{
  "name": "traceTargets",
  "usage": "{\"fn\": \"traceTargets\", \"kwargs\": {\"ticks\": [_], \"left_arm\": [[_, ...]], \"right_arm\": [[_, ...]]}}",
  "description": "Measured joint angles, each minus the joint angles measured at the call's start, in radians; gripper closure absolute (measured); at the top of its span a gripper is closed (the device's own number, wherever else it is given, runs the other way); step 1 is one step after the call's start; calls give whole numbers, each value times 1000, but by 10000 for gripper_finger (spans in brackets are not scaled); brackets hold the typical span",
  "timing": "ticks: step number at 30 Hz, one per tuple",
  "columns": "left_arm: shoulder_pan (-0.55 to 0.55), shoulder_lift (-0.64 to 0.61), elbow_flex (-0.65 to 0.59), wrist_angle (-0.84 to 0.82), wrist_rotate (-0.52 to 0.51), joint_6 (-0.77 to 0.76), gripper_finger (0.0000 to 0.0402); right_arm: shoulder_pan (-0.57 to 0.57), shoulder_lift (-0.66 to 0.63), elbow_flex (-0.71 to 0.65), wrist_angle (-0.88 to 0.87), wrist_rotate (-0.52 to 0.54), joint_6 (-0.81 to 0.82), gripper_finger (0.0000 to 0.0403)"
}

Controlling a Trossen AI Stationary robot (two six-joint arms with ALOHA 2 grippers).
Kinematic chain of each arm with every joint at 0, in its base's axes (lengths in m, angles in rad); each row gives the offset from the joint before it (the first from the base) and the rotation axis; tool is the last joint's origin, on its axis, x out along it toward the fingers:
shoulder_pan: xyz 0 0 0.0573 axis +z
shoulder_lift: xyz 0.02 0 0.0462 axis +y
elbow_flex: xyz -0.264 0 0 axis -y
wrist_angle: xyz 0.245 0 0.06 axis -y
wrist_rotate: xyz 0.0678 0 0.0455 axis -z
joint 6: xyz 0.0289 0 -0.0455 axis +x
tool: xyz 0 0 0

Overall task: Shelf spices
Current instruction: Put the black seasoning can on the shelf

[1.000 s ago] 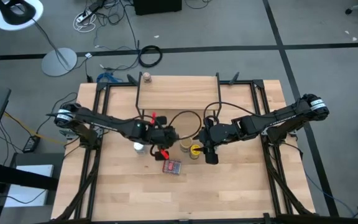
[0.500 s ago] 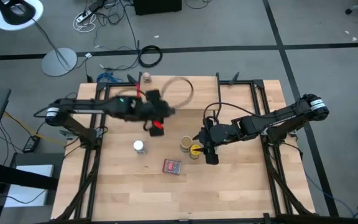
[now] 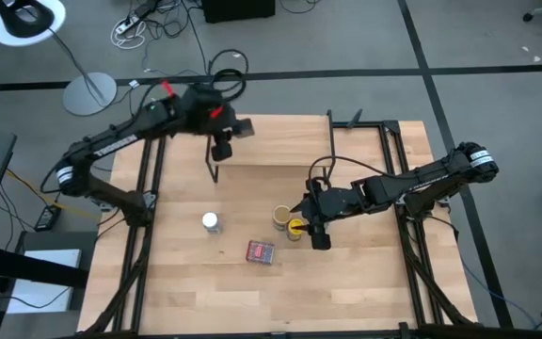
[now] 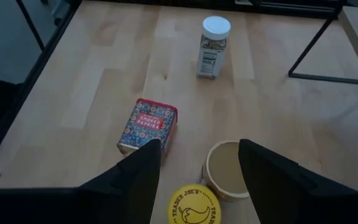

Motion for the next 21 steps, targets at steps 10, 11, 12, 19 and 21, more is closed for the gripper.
{"fn": "traceTargets", "kwargs": {"ticks": [10, 11, 12, 19, 21], "left_arm": [[172, 130, -1, 37, 200, 152, 279], [186, 135, -1, 38, 222, 154, 279], [199, 137, -1, 42, 245, 156, 279], [277, 141, 16, 29, 363, 187, 279], [292, 159, 47, 8, 393, 193, 279]], "right_arm": [[0, 0, 0, 9, -1, 0, 188], [0, 0, 0, 10, -1, 0, 188], [0, 0, 0, 10, -2, 0, 188], [0, 0, 0, 13, -2, 0, 188], [0, 0, 0, 22, -2, -4, 188]]}}
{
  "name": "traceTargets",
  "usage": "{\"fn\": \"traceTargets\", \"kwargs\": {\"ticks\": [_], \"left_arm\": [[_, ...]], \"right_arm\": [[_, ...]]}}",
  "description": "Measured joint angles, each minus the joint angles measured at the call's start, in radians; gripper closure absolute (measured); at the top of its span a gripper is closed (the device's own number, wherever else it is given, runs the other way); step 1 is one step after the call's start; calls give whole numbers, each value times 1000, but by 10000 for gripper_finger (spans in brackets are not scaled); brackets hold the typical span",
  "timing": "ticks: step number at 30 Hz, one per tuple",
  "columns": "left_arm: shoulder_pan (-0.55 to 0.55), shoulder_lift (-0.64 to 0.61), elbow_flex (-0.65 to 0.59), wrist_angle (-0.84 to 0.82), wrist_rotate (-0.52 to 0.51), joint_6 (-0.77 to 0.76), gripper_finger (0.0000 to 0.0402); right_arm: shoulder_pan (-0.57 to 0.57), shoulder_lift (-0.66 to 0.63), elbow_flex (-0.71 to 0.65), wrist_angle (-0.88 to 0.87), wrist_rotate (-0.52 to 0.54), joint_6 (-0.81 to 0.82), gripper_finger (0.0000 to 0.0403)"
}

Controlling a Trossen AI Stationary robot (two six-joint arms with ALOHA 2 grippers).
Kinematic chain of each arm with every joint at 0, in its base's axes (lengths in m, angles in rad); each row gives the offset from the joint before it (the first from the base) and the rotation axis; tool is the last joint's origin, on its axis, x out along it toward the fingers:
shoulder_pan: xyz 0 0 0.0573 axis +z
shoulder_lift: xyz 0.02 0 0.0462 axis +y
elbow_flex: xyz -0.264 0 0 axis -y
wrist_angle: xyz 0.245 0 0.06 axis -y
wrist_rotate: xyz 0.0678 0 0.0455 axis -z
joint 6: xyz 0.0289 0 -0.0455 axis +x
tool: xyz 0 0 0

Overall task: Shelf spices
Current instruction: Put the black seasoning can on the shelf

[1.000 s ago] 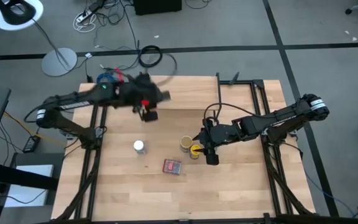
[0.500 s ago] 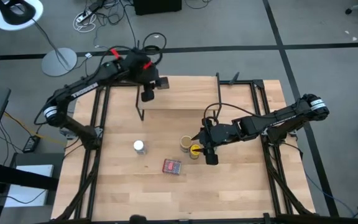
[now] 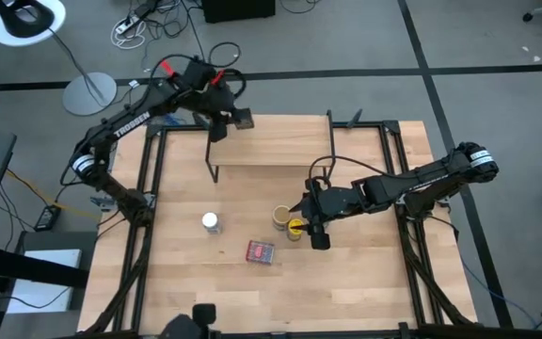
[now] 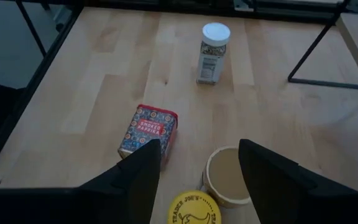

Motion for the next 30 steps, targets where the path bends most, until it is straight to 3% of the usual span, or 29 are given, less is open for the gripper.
{"fn": "traceTargets", "kwargs": {"ticks": [13, 21, 30], "left_arm": [[44, 232, 369, -266, 1, 60, 279], [54, 297, 384, -350, 4, 104, 279], [72, 311, 384, -333, 31, 107, 279]], "right_arm": [[2, 0, 0, 41, 0, -20, 188], [2, 0, 0, 37, 0, -26, 188], [6, 0, 0, 37, 0, -29, 188]]}}
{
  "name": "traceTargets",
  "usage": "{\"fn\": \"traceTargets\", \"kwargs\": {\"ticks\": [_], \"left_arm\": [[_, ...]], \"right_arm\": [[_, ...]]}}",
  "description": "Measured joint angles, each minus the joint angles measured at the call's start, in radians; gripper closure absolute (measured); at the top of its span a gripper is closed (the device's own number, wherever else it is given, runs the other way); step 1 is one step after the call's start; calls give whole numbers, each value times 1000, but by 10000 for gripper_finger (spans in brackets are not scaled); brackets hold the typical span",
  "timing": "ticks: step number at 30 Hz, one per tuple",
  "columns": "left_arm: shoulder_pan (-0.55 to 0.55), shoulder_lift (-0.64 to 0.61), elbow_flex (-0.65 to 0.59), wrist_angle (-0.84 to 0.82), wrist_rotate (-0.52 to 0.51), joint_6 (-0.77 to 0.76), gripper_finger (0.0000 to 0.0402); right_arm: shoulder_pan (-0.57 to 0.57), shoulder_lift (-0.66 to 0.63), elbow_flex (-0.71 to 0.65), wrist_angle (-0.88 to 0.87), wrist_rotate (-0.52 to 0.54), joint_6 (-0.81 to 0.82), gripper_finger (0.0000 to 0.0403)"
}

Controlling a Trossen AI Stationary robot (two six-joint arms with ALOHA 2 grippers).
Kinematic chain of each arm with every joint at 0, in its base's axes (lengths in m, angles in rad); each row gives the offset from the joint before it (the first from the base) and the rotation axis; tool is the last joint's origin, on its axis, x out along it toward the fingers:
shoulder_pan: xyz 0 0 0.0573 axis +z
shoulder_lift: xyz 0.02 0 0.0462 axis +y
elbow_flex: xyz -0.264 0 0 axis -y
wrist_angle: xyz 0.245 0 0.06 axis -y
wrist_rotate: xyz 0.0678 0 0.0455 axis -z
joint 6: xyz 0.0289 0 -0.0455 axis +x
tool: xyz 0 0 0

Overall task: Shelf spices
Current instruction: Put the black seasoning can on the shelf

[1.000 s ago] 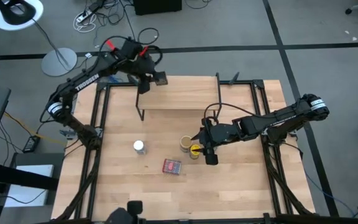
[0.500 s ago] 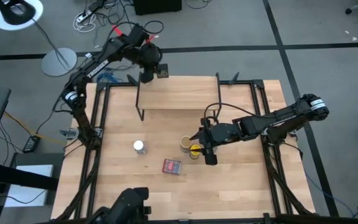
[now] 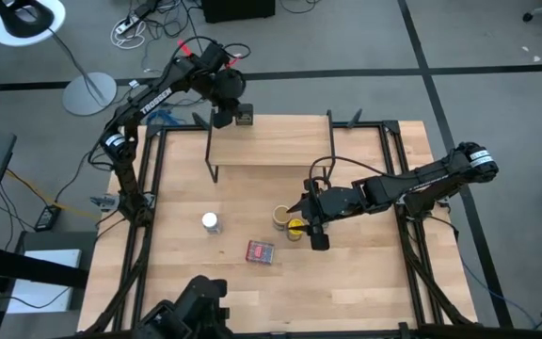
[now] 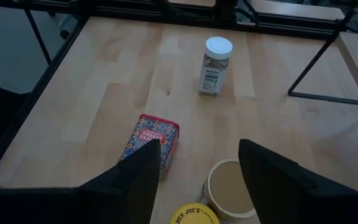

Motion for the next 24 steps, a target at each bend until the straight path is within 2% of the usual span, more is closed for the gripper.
{"fn": "traceTargets", "kwargs": {"ticks": [12, 24], "left_arm": [[5, 0, -54, 17, 2, 1, 279], [5, 0, -59, 40, -8, 0, 279]], "right_arm": [[0, 0, 0, 1, 0, 0, 188], [0, 0, 0, 2, 0, 0, 188]]}}
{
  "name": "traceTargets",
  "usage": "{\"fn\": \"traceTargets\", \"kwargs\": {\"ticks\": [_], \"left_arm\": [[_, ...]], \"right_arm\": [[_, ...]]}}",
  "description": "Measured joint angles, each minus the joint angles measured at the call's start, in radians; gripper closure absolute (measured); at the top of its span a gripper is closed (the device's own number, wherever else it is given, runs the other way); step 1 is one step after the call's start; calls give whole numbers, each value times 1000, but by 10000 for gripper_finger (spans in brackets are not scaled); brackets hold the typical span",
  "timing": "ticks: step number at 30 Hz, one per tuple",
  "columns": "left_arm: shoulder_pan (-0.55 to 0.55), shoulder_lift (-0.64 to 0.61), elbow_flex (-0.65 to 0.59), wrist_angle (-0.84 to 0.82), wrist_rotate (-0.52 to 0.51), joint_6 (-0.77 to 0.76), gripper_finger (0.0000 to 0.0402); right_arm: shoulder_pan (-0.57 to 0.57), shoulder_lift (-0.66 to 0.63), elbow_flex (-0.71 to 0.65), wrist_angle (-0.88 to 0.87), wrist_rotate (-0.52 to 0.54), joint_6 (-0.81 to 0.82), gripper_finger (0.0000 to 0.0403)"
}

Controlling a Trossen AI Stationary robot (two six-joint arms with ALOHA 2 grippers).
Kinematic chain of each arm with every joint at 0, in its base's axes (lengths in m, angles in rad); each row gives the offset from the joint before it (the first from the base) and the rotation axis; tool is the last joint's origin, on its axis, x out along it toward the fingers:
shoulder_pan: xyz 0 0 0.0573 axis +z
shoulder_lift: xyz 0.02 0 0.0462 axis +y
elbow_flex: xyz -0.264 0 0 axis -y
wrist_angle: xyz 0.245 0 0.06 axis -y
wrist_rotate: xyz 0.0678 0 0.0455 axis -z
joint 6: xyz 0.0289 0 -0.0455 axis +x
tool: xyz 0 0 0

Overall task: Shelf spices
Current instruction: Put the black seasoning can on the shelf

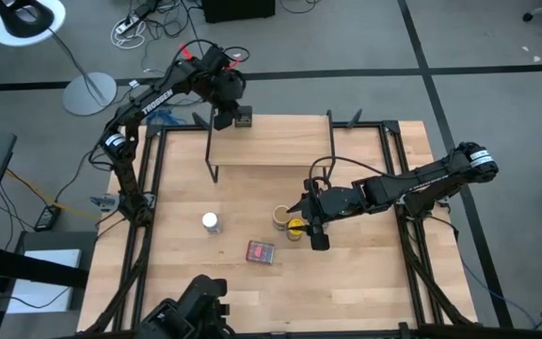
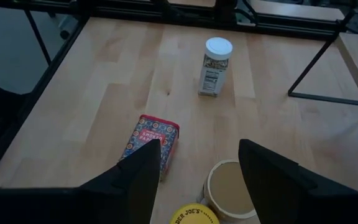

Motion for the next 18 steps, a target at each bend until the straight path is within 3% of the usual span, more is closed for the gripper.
{"fn": "traceTargets", "kwargs": {"ticks": [9, 18], "left_arm": [[0, 0, 0, -10, -27, -21, 253], [0, -1, 0, -25, -27, -21, 263]], "right_arm": [[0, 0, 0, 0, 0, 0, 188], [0, 0, 0, 0, 0, 0, 188]]}}
